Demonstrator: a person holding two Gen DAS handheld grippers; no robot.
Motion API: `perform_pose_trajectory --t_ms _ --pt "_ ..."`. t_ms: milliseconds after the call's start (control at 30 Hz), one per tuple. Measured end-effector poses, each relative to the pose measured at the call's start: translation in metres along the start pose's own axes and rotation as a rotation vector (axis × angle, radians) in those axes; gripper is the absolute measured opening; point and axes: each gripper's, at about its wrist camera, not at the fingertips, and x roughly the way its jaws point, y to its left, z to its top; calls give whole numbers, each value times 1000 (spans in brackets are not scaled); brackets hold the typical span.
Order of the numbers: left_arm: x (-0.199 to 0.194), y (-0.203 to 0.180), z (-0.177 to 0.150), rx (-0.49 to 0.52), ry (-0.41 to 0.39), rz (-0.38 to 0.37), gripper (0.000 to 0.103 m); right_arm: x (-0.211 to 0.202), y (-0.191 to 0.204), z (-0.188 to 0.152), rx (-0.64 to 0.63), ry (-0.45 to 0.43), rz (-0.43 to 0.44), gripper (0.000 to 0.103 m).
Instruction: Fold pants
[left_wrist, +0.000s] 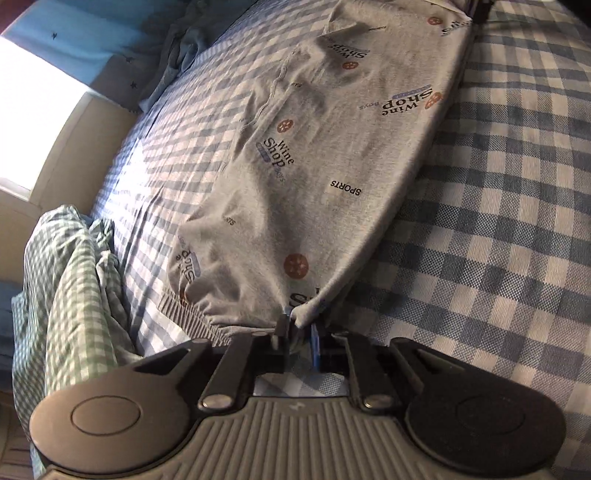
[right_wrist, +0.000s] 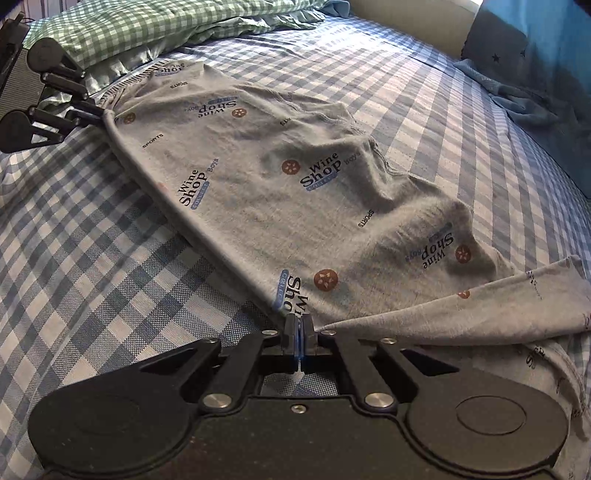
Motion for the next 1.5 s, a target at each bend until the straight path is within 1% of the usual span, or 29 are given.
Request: perform_pose_trajectory --t_ms 33,67,100,133,167,200,233,267,300,333,367,400,467,567,700,800,900,1000,1067,1133,1267,1400,1500 --pt "-2 -1 1 -18 10 3 26 0 -2 -2 29 0 3 14" --pt "-4 -2 3 -34 18 0 38 -2 -5 -5 59 1 4 21" --pt "-8 -2 4 -54 24 2 44 -4 -8 -8 89 -2 6 23" --pt "-12 -3 5 -74 26 7 58 -8 -11 -11 117 -7 6 23" --pt "-20 -6 8 -111 28 6 66 -12 -15 -15 148 -11 0 30" --pt "-26 -6 10 -155 32 0 69 -17 -20 -21 179 -15 -8 42" --pt "-32 -6 13 -202 36 -9 72 -23 -26 -28 218 -20 -16 48" --pt "-37 -5 17 -253 41 -21 76 -30 -34 -36 258 -28 -22 57" --pt "-43 -5 21 -315 49 -37 79 -36 -42 -46 297 -32 -26 62" --pt "-48 -5 28 -383 55 -56 86 -43 -51 -57 340 -32 -34 65" --pt "-53 -4 35 -452 53 -77 91 -49 -59 -68 380 -32 -44 73" --pt "-57 -5 43 -503 47 -97 93 -55 -68 -81 417 -31 -56 81" --pt "-61 -9 67 -586 42 -141 98 -67 -85 -99 482 -24 -84 88" --pt "-62 -20 110 -633 31 -172 101 -81 -115 -127 578 -8 -127 99" --pt "-60 -42 180 -651 -30 -187 101 -91 -159 -156 687 9 -150 102" --pt "-57 -52 234 -656 -76 -217 102 -90 -195 -165 715 24 -127 102" --pt "-47 -60 287 -658 -129 -265 103 -89 -233 -159 693 1 -99 102" --pt "-32 -58 328 -687 -146 -285 103 -85 -276 -140 655 -34 -55 102" --pt "-17 -51 352 -734 -146 -302 103 -82 -305 -123 619 -55 -24 102" --pt "-4 -45 366 -781 -131 -315 103 -76 -332 -106 585 -73 2 102" --pt "16 -36 384 -893 -60 -333 102 -54 -374 -59 529 -101 61 102" --pt "26 -32 387 -984 -15 -377 102 -19 -403 -8 568 -101 140 99" --pt "39 -28 388 -1033 44 -389 99 13 -416 27 628 -73 164 96"
